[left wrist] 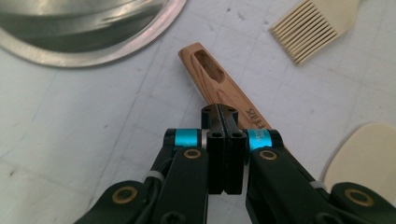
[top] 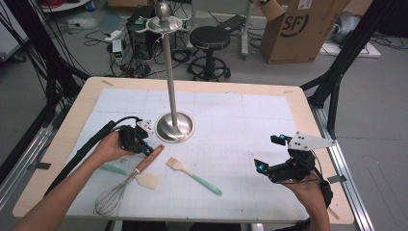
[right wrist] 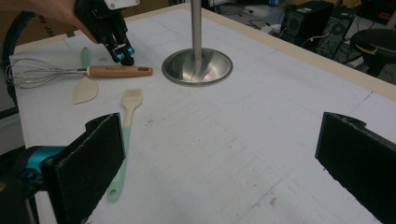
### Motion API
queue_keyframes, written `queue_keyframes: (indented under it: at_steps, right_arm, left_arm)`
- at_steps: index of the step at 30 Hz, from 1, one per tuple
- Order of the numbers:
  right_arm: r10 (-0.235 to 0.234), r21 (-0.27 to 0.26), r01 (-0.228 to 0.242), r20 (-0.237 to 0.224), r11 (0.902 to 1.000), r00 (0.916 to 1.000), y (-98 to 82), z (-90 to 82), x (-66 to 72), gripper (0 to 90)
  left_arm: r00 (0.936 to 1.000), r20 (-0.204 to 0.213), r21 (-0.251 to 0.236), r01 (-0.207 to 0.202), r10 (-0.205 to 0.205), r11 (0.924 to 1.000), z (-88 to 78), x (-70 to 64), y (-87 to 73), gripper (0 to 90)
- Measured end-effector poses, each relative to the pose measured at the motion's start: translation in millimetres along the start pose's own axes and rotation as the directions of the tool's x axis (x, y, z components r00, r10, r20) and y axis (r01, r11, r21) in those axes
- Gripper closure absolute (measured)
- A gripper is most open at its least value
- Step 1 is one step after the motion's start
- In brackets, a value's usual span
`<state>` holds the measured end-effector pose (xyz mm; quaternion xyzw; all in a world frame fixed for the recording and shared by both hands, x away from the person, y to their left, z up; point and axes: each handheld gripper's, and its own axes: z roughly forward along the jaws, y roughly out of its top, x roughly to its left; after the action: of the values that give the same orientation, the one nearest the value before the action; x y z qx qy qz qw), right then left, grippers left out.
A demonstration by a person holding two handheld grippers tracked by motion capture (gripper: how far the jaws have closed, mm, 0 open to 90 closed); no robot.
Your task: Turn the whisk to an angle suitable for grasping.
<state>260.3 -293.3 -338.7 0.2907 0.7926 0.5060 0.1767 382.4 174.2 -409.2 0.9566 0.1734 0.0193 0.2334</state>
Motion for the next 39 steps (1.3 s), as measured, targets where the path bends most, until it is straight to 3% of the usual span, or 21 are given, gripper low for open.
queue_keyframes:
  at_steps: [5,10,19,23,27,29,32,36,39]
  right_arm:
    - [0.0,-0.008,0.0,0.001,1.0,1.0,0.3,-2.2,-0.5,0.0]
    - [0.003,-0.013,-0.003,0.006,0.9999,1.0,0.6,-4.3,-1.7,0.0]
    - [-0.003,-0.014,0.003,0.001,0.9999,1.0,0.7,-4.7,-0.9,0.0]
    - [-0.002,-0.024,0.002,0.011,0.9997,0.9999,2.0,-7.6,-1.3,0.0]
    - [-0.009,-0.022,0.009,0.014,0.9997,0.9999,3.6,-8.6,-1.0,0.0]
    - [-0.011,-0.022,0.012,0.015,0.9997,0.9998,5.0,-8.3,-0.4,0.0]
    - [-0.017,-0.024,0.018,0.011,0.9995,0.9998,5.4,-8.0,0.5,0.0]
    - [-0.015,-0.028,0.016,0.015,0.9995,0.9998,4.1,-10.4,-0.8,0.0]
    - [-0.012,-0.033,0.012,0.021,0.9994,0.9997,3.8,-12.5,-1.4,0.0]
  left_arm:
    - [1.0,-0.002,0.022,-0.003,0.003,0.9998,0.5,-0.9,-0.4,90.0]
    - [0.9998,-0.02,-0.01,-0.002,0.002,0.9999,-10.1,-4.5,-0.1,89.7]
    - [0.9983,-0.057,-0.058,0.006,-0.01,0.9983,-41.8,-11.8,-2.6,81.8]
    - [0.9947,-0.09,-0.067,0.045,-0.051,0.9968,-56.9,-15.9,-5.7,76.5]
    - [0.9939,-0.104,-0.081,0.029,-0.037,0.9963,-70.7,-21.8,-6.0,72.1]
    - [0.9955,-0.093,-0.115,0.004,-0.015,0.9933,-83.8,-29.3,-4.3,71.9]
    - [0.9906,-0.137,-0.122,-0.008,-0.009,0.9925,-93.4,-37.1,-1.5,62.7]
    - [0.9909,-0.134,-0.168,-0.038,0.015,0.985,-101.2,-44.1,0.4,49.7]
    - [0.9897,-0.138,-0.174,-0.062,0.038,0.9828,-103.8,-47.2,1.4,37.1]
